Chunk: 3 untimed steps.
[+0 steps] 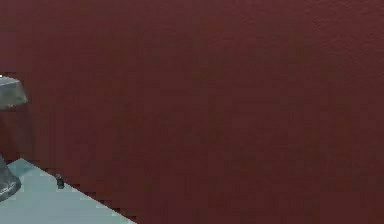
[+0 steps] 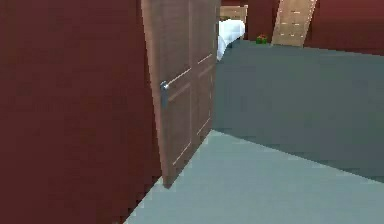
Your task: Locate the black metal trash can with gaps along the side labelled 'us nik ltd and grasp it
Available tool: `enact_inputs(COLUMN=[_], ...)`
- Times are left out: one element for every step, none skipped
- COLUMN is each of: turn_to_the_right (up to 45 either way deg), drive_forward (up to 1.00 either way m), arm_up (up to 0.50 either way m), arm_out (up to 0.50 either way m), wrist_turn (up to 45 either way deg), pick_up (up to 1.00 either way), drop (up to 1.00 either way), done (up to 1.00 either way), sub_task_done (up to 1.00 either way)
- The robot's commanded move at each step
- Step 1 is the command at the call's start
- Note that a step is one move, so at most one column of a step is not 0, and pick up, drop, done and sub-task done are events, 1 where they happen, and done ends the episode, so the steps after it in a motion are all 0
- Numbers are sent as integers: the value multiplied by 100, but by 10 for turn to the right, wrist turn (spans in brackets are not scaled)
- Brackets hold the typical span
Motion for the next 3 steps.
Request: enact_inputs(turn_to_the_right=[-270, 0, 0], drive_forward=[0, 0, 0], arm_up=[0, 10, 0], arm_out=[0, 0, 40], wrist_turn=[0, 0, 0], pick_up=[0, 0, 0], drop=[0, 0, 0], done=[0, 0, 0], sub_task_done=[0, 0, 0])
